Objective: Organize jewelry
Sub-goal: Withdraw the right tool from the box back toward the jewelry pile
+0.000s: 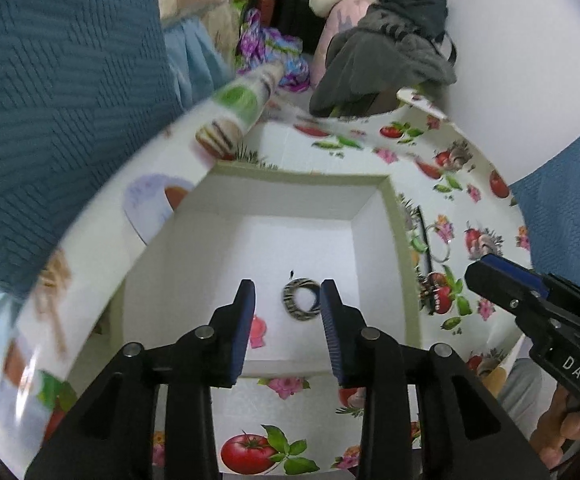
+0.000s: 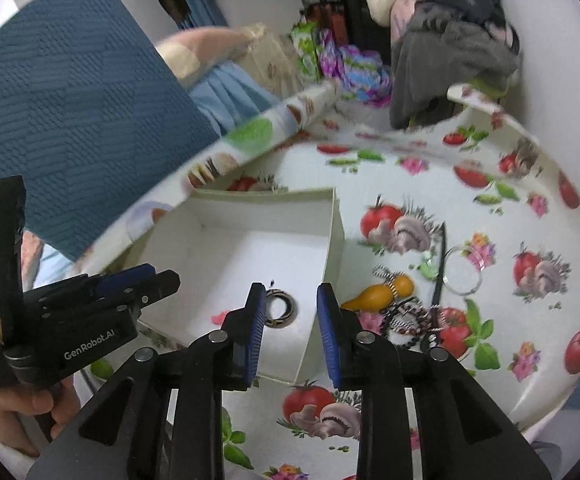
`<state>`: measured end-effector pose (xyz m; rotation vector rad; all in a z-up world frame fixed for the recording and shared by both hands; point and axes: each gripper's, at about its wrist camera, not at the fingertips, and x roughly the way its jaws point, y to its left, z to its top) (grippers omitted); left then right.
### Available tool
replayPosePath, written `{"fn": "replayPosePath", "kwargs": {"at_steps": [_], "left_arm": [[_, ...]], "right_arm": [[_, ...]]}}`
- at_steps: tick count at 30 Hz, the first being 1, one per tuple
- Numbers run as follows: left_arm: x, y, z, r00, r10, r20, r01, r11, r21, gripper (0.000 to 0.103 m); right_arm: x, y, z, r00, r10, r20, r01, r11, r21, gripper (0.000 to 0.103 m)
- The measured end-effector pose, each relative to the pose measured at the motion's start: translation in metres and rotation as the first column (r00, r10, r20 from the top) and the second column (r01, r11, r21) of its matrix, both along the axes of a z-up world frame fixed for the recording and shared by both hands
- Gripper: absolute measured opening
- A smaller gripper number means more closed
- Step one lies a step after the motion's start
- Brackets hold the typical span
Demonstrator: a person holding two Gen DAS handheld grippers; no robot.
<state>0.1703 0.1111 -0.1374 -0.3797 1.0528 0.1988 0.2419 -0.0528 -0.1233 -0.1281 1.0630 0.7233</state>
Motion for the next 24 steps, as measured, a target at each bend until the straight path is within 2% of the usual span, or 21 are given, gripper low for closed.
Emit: {"fn": "replayPosePath", "kwargs": {"at_steps": [3,13,18,24], "left_arm": [[-0.007,-0.006,0.022,0.999,0.003,0.047,-0.004,1.0,0.024,0.045],[-0.035,-0.042,0.083,0.981,-0.046,0.188,0.034,0.997,0.067,0.046],[-0.048,-0.065,0.099,0.967,-0.082,0.242,0.067,0.995,0.07,0.046],[-0.062,-0.096,0.1,0.953,-0.127,0.274,0.117,0.992,0.052,0.046]], "right_arm": [[-0.009,-0.01,0.024,0.999,-0.008,0.048,0.007,0.999,0.033,0.024],[-0.044,-0.06,0.089,0.981,-0.07,0.178,0.048,0.991,0.125,0.024],[-0.064,-0.089,0.103,0.969,-0.114,0.218,0.085,0.986,0.141,0.024],[-0.091,-0.126,0.104,0.956,-0.166,0.243,0.136,0.982,0.135,0.024]]}}
